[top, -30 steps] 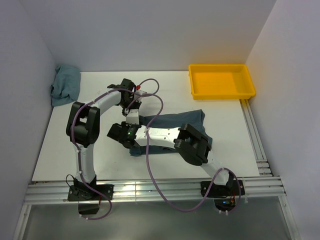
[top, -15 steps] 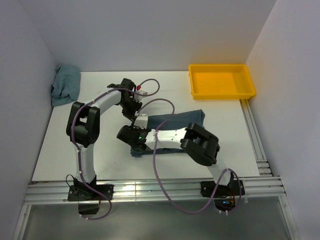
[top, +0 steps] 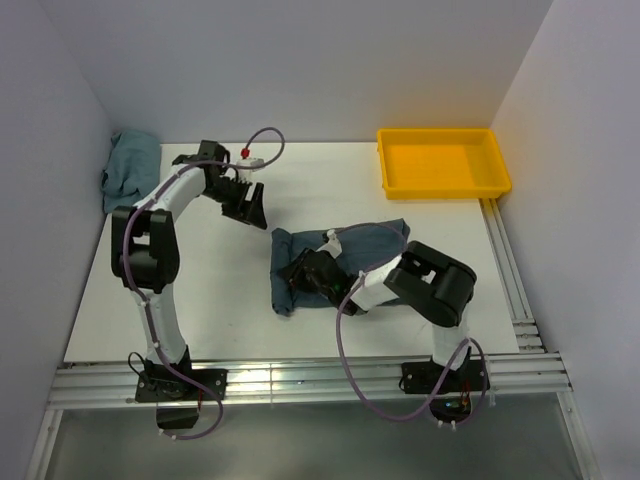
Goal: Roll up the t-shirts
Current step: Roll the tshirt
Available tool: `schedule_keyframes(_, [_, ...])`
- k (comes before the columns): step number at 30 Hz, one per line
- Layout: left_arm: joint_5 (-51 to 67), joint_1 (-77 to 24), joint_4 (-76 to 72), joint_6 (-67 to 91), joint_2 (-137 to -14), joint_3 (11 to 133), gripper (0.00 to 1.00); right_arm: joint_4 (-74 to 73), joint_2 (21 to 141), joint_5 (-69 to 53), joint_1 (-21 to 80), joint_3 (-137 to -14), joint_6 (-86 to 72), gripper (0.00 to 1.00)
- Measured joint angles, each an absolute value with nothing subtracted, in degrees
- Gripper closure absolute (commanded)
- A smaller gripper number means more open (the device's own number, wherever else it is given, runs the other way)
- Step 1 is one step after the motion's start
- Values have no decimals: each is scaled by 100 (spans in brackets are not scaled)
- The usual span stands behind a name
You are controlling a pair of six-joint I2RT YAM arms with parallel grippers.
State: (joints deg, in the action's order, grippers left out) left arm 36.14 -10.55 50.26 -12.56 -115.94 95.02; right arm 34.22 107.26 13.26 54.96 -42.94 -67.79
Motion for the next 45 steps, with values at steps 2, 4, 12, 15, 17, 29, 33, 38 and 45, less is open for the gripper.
schedule_keyframes(2, [3852,-906,4998,-1345,-11563,9240,23,4180,10927,1013,5367,-4075,-6947,66])
schedule_keyframes(4, [4121,-871,4897,-1437,-11561,8877,23,4825,11174,762,5280,-3970,-7120,66])
schedule_keyframes(12, [4901,-1011,4407,-1516,-11705,8088,26,5944,11727,298,5153,-3951,-7452,66])
schedule_keyframes(15, [4987,-1011,4066,-1376,-11867,8018,29,6248,11891,174,5120,-3953,-7544,67])
schedule_keyframes(17, [5127,-998,3907,-1201,-11924,7992,33,6396,11966,86,5096,-3953,-7564,67])
schedule_keyframes(29, [4698,-1083,3409,-548,-12005,7985,98,6254,12007,-54,5063,-4147,-7494,53])
schedule_keyframes(33, [4233,-1214,3452,-458,-11850,7983,100,4810,11476,287,5203,-4510,-7188,42])
schedule_keyframes(38, [3452,-1500,3507,-421,-11601,7983,100,2451,11153,1135,5555,-5548,-6722,33])
schedule_keyframes(45, [2698,-1782,3647,-360,-11478,8068,100,-768,11201,2469,6112,-7277,-6351,32])
